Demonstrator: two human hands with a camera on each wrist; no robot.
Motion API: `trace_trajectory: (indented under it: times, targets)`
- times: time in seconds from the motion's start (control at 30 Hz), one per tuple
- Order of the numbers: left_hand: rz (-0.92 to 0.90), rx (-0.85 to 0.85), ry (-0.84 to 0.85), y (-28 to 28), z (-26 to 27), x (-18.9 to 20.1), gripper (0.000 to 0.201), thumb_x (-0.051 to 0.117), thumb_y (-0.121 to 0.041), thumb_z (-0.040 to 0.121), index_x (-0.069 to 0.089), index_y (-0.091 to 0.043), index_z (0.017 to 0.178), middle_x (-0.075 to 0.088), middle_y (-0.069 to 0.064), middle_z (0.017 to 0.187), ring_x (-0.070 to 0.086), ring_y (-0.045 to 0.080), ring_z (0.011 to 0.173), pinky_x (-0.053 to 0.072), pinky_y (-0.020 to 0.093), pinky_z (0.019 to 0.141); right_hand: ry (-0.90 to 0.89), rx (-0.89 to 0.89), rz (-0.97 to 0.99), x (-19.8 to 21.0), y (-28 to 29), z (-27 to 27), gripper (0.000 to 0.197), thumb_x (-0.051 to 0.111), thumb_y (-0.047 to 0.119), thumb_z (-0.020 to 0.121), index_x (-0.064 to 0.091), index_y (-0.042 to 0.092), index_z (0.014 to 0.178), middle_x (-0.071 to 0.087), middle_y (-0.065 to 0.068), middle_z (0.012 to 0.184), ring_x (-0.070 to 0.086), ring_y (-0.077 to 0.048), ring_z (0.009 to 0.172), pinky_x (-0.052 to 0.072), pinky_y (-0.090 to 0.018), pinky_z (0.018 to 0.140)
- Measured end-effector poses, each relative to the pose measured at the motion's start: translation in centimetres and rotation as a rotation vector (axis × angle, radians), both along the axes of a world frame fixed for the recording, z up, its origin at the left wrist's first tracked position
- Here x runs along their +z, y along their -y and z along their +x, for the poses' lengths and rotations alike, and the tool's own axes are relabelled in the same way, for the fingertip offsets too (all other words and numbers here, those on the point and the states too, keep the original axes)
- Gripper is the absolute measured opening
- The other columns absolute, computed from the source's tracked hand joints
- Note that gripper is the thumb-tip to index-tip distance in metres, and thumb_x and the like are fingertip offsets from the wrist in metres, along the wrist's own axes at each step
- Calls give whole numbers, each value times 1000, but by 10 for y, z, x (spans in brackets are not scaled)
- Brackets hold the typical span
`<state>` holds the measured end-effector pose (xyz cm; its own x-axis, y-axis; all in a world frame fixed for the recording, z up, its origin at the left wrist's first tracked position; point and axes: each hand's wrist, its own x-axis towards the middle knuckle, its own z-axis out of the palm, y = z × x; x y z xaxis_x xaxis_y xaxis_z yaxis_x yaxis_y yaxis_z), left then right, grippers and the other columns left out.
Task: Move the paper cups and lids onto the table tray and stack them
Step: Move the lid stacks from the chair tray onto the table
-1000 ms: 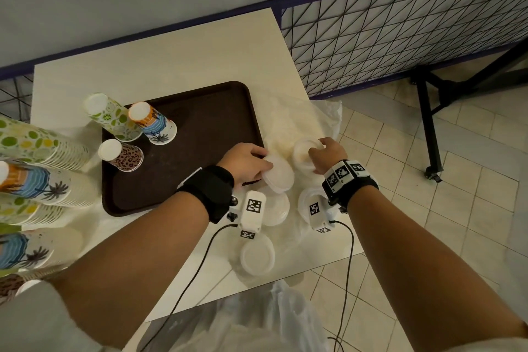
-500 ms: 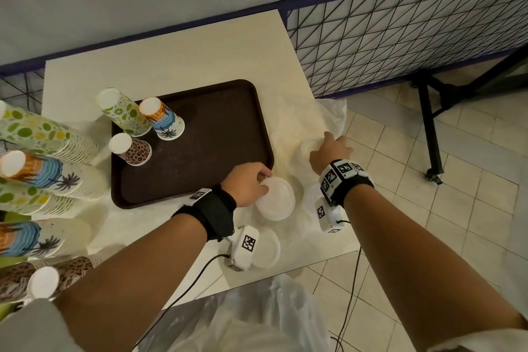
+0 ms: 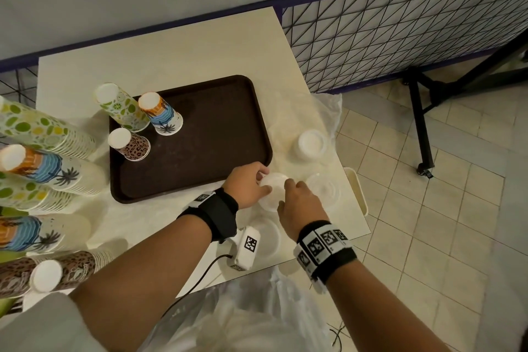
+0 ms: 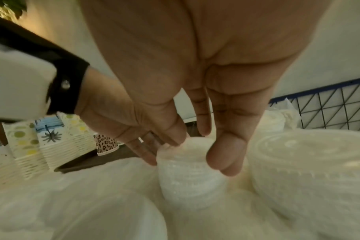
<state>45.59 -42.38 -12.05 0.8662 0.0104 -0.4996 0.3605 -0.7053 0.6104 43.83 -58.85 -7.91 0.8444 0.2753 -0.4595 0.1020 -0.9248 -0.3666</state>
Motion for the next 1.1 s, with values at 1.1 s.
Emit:
trace_trajectory:
  times: [1.1]
  targets:
    - [528, 904, 353, -337, -363, 226, 25, 71, -39, 92, 61, -41, 115, 59, -20, 101, 62, 7, 92, 52, 36, 80, -193, 766, 854, 176, -338, -167, 52, 63, 25, 91, 42, 30, 139, 35, 8, 129, 47, -7, 103, 47, -25, 86]
